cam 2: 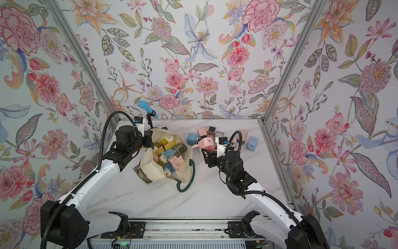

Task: Take out the pencil sharpeners from the tote bags
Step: Place the pencil sharpener at the center of the board.

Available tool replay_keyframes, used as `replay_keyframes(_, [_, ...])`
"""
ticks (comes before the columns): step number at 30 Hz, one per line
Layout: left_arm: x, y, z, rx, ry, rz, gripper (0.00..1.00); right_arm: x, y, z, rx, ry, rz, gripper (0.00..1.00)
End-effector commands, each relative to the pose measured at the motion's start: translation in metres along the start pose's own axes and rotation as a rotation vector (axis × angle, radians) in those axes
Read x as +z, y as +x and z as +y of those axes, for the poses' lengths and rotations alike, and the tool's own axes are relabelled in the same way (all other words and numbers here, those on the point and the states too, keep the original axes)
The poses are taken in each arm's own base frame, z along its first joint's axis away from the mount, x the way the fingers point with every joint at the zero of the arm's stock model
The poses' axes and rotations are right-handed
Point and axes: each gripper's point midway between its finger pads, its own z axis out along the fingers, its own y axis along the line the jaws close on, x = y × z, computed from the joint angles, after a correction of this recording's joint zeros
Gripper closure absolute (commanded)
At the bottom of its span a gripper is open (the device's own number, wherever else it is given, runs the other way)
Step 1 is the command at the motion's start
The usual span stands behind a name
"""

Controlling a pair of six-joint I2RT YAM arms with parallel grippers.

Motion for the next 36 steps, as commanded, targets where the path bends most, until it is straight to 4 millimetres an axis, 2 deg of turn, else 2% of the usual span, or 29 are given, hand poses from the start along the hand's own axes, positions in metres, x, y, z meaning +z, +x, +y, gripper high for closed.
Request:
replay_keyframes(1, [-0.021, -0.062, -0.006, 0.022, 0.011, -0.203, 1.00, -0.008, -0.010, -0.050, 0.085, 0.214, -0.062, 0.61])
replay_keyframes(3, [-0.021, -0.062, -0.006, 0.022, 0.012, -0.204, 1.00, -0.006, -0.003, -0.072, 0.116, 0.289, -0.031, 0.62])
replay_keyframes(5, [-0.022, -0.062, -0.007, 0.020, 0.014, -0.205, 1.00, 0.001, 0.008, -0.085, 0.129, 0.334, 0.017, 0.62])
replay_keyframes(10, [-0.021, -0.062, -0.007, 0.020, 0.016, -0.203, 1.00, 0.029, 0.038, -0.102, 0.120, 0.382, 0.138, 0.62])
replay_keyframes(16, [-0.022, -0.062, -0.008, 0.022, 0.016, -0.204, 1.00, 0.056, 0.064, -0.121, 0.089, 0.441, 0.233, 0.62])
replay_keyframes(24, [-0.021, -0.062, -0.007, 0.024, 0.015, -0.202, 1.00, 0.084, 0.080, -0.135, 0.075, 0.486, 0.308, 0.61])
replay_keyframes(31, [-0.019, -0.060, -0.007, 0.026, 0.012, -0.194, 1.00, 0.105, 0.081, -0.145, 0.056, 0.507, 0.302, 0.61])
replay_keyframes(36, [-0.018, -0.061, -0.007, 0.027, 0.012, -0.194, 1.00, 0.118, 0.099, -0.157, 0.036, 0.546, 0.332, 0.59])
